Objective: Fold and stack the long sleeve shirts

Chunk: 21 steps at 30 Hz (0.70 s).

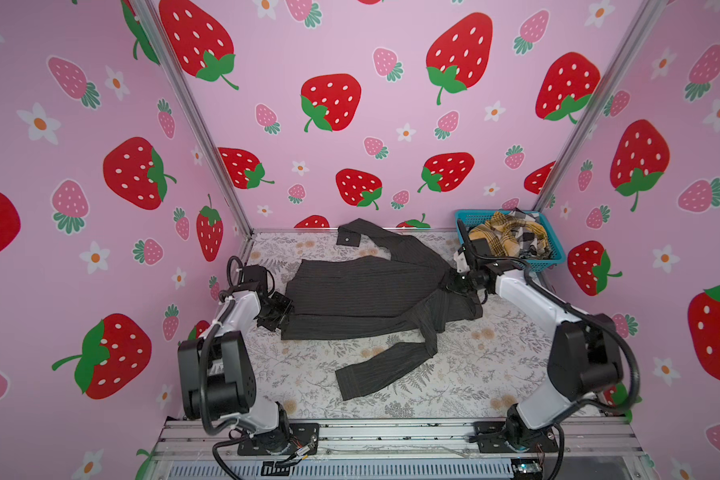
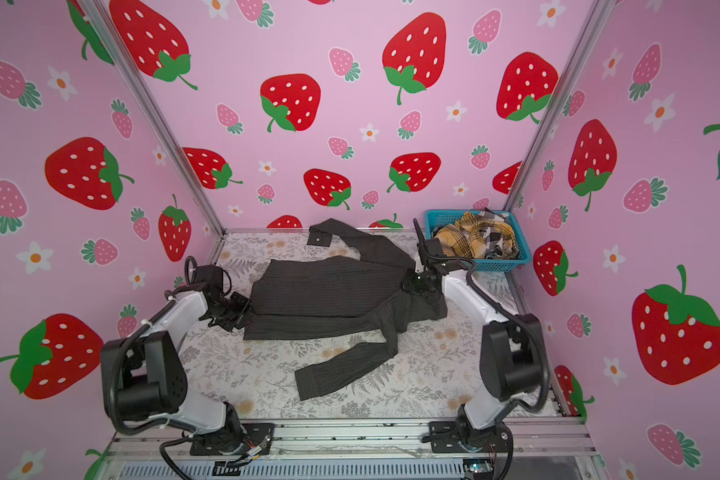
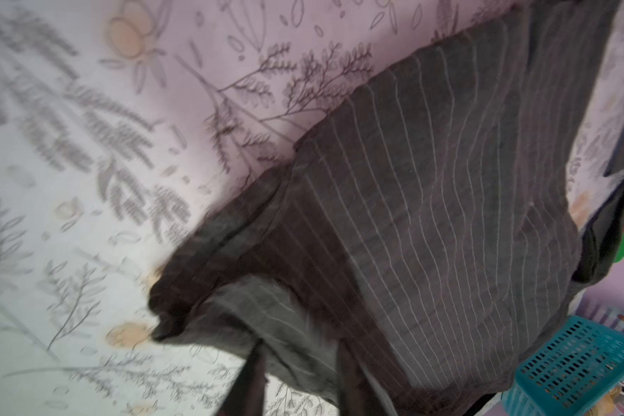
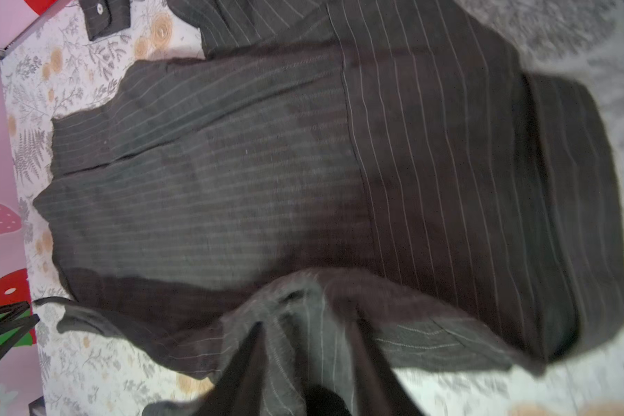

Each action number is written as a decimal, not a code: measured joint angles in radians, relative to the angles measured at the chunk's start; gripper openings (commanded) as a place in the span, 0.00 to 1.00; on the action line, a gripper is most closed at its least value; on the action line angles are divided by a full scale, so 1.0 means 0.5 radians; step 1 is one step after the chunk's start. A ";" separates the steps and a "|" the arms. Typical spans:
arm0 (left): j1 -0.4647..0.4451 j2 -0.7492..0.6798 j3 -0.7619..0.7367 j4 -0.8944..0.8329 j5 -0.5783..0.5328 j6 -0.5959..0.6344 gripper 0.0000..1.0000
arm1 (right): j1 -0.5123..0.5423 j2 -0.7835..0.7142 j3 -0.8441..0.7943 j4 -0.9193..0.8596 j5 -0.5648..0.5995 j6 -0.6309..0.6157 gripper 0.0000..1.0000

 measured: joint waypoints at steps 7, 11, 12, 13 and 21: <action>-0.002 0.087 0.177 -0.015 -0.079 0.020 0.66 | 0.047 0.085 0.045 -0.026 0.054 -0.108 0.76; -0.034 -0.120 0.174 -0.045 -0.106 0.044 0.59 | 0.203 -0.257 -0.215 -0.064 0.162 -0.140 0.76; -0.058 -0.171 0.159 -0.040 -0.103 0.052 0.57 | 0.259 -0.351 -0.294 -0.082 0.199 -0.146 0.77; -0.082 -0.210 0.137 -0.035 -0.095 0.062 0.57 | 0.320 -0.425 -0.359 -0.101 0.240 -0.147 0.77; -0.788 -0.570 -0.178 -0.015 -0.012 0.212 0.63 | 0.923 -0.767 -0.838 -0.243 0.408 0.002 0.81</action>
